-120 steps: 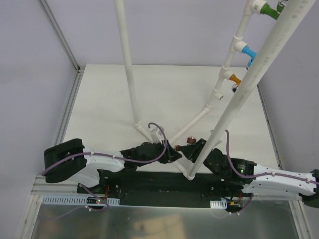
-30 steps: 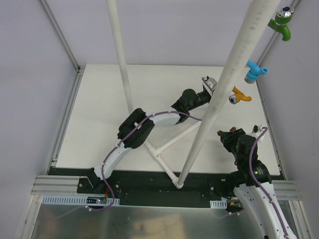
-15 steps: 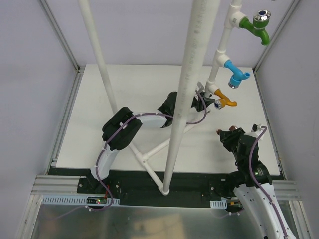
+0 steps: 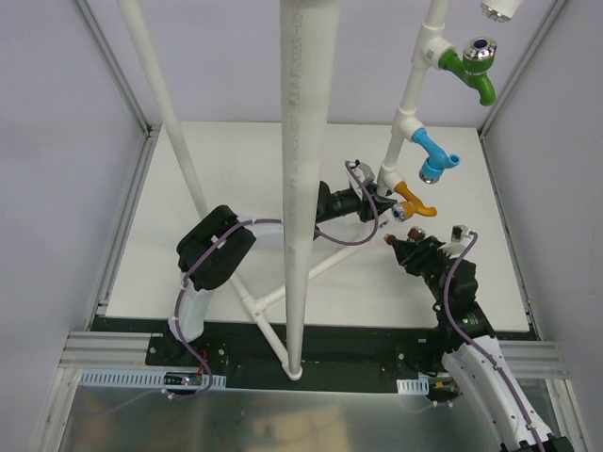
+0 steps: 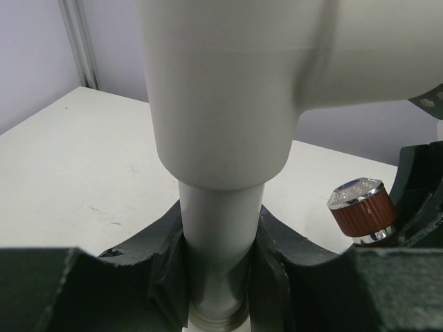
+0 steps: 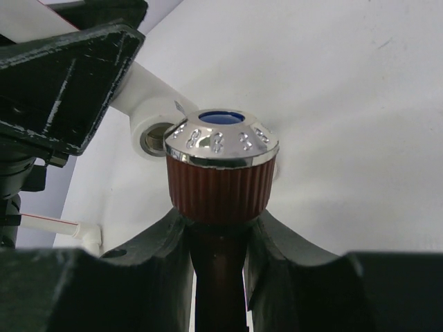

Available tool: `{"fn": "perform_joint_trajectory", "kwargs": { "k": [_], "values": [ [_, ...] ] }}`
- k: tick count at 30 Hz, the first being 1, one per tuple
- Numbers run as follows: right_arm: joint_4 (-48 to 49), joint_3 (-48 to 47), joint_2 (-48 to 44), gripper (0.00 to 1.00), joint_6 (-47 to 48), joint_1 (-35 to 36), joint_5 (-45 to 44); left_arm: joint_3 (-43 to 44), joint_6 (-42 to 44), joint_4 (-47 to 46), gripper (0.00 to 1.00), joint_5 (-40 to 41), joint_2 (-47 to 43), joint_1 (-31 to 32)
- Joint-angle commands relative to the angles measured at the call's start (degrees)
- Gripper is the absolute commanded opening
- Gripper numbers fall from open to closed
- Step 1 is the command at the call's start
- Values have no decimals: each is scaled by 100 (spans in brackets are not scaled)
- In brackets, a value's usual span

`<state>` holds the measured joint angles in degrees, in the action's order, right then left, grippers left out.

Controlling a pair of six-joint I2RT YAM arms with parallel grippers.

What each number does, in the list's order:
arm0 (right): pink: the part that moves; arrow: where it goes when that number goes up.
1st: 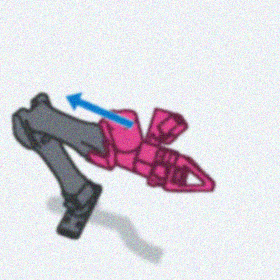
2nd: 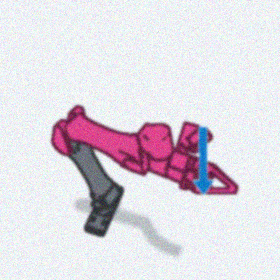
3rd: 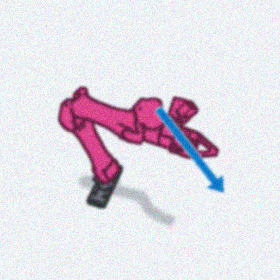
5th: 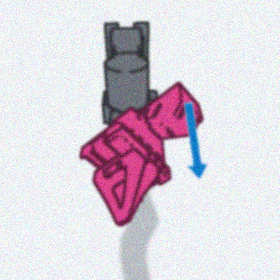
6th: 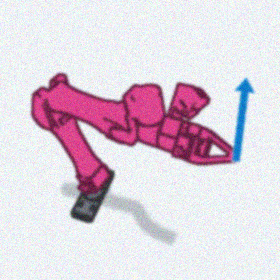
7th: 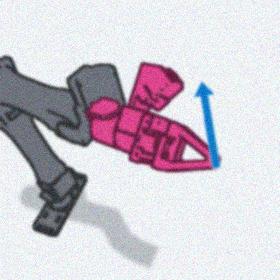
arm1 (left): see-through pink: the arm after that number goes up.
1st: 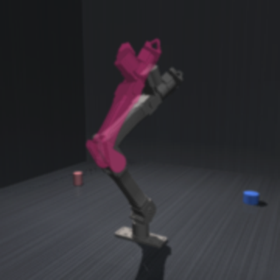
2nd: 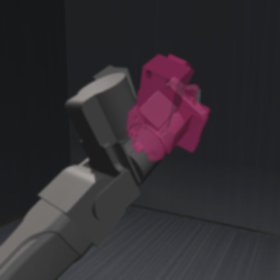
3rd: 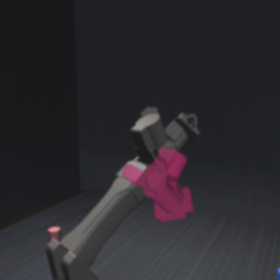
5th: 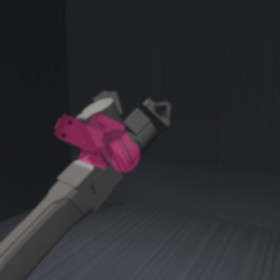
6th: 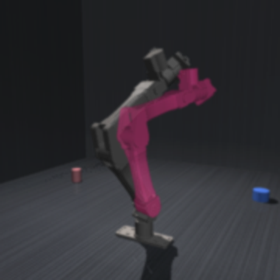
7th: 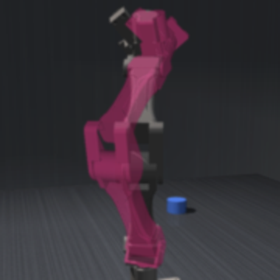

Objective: Install the water faucets
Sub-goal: Install the water faucet onto the adaptor.

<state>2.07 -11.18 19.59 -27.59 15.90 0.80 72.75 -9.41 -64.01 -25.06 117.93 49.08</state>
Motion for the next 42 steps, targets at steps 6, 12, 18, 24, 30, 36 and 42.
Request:
{"fn": "perform_joint_trajectory", "kwargs": {
  "k": [6,12,18,24,30,36,42],
  "values": [
    [1744,380,-245,0,439,378,132,-630,-343,-340,26,-43,-736,23],
    [1569,415,-509,0,825,1177,-746,-1078,-114,-507,28,212,-1078,23],
    [1323,441,-895,0,1080,1740,-1213,-1500,26,-613,37,361,-1447,23],
    [1288,494,-1019,0,1002,1820,-1398,-1843,299,-359,73,458,-1948,23],
    [1103,345,-1045,0,1116,1820,-1530,-2633,510,-86,85,1037,-3081,23],
    [1094,309,-1001,0,1063,1820,-1530,-2249,1335,1468,86,1328,-4321,5],
    [1103,283,-993,0,984,1829,-1539,-1081,1828,2463,88,1109,-4130,-12]
  ]
}}
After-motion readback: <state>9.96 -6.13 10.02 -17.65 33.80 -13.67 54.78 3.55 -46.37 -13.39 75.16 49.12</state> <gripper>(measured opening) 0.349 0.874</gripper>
